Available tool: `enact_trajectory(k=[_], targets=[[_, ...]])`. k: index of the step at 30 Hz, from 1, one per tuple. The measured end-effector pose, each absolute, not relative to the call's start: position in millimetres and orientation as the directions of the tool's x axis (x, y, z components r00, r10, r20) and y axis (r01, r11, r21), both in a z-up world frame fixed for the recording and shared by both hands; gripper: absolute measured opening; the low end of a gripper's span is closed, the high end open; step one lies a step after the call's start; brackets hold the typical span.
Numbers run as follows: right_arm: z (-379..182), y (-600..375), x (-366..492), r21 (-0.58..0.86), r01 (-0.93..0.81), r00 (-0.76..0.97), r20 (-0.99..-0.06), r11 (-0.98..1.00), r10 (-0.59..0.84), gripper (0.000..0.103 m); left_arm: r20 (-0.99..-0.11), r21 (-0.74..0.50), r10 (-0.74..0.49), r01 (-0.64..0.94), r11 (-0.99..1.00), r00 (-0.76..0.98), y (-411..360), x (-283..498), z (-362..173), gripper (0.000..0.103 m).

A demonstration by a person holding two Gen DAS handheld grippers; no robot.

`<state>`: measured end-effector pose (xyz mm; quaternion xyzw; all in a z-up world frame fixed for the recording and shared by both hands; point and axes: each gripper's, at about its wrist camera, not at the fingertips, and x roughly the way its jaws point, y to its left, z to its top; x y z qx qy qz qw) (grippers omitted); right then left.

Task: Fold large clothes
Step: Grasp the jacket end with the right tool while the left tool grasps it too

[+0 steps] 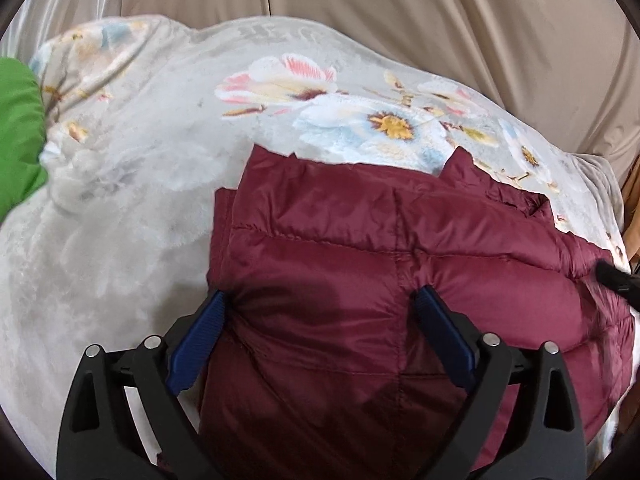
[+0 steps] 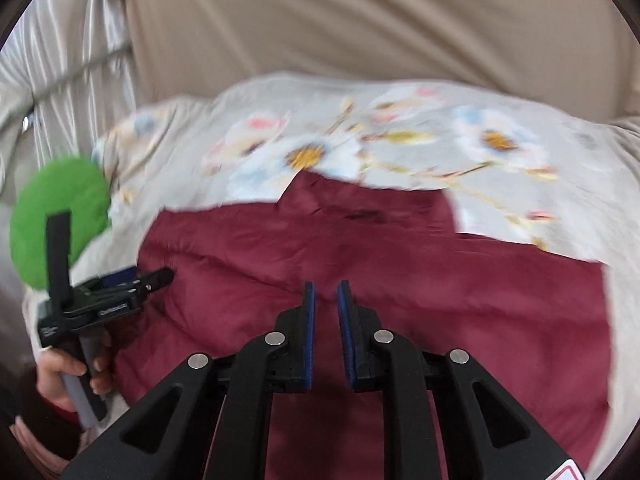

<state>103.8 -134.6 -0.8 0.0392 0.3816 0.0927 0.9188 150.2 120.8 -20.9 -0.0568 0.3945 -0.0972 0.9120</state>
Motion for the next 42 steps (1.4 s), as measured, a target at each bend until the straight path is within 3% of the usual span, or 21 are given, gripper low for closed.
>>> enact_trajectory(k=[4, 9, 14, 21, 23, 24, 25, 26, 28, 35, 38, 40, 42], targets=[[-40, -137, 137, 0.158, -0.102, 0.638, -0.747, 0.982, 0.186, 0.005, -0.719, -0.236, -0.263, 0.130, 0.963, 0.643, 126, 163, -28, 0.096], [-47, -133, 144, 0.147, -0.097, 0.651, -0.739, 0.984, 0.175, 0.004, -0.729, -0.273, -0.279, 0.108, 0.956, 0.625, 130, 169, -24, 0.096], [-48, -125, 145, 0.093, -0.101, 0.670, -0.730, 0.990, 0.137, 0.005, -0.680, -0.423, -0.386, 0.096, 0.901, 0.623, 162, 146, -5, 0.096], [-48, -128, 144, 0.113, -0.105, 0.671, -0.725, 0.988, 0.155, 0.005, -0.687, -0.523, -0.467, 0.066, 0.849, 0.556, 178, 136, -31, 0.093], [-48, -128, 143, 0.119, -0.106, 0.671, -0.724, 0.987, 0.159, 0.006, -0.657, -0.565, -0.530, 0.116, 0.817, 0.536, 169, 136, -27, 0.064], [-48, -128, 143, 0.121, -0.106, 0.671, -0.724, 0.987, 0.161, 0.006, -0.659, -0.569, -0.547, 0.133, 0.811, 0.515, 162, 137, -24, 0.061], [-48, -129, 144, 0.123, -0.108, 0.671, -0.723, 0.986, 0.164, 0.006, -0.654, -0.557, -0.548, 0.158, 0.815, 0.522, 155, 137, -17, 0.047], [-48, -130, 144, 0.129, -0.110, 0.670, -0.722, 0.986, 0.169, 0.006, -0.646, -0.547, -0.550, 0.182, 0.817, 0.529, 153, 135, -11, 0.027], [-48, -131, 144, 0.142, -0.113, 0.669, -0.721, 0.983, 0.181, 0.006, -0.597, -0.557, -0.590, 0.250, 0.792, 0.543, 144, 129, 13, 0.018], [-48, -138, 150, 0.223, -0.144, 0.648, -0.715, 0.964, 0.262, 0.007, -0.424, -0.545, -0.737, 0.502, 0.672, 0.526, 92, 97, 94, 0.011], [-44, -151, 150, 0.312, -0.118, 0.622, -0.717, 0.943, 0.315, 0.007, -0.412, -0.508, -0.762, 0.568, 0.647, 0.499, 57, 92, 108, 0.011], [-31, -168, 138, 0.400, -0.088, 0.622, -0.693, 0.912, 0.364, 0.017, -0.408, -0.504, -0.775, 0.589, 0.632, 0.482, 42, 91, 113, 0.011], [-7, -186, 111, 0.442, -0.105, 0.654, -0.644, 0.891, 0.396, 0.017, -0.405, -0.498, -0.780, 0.601, 0.626, 0.477, 32, 89, 116, 0.011]])
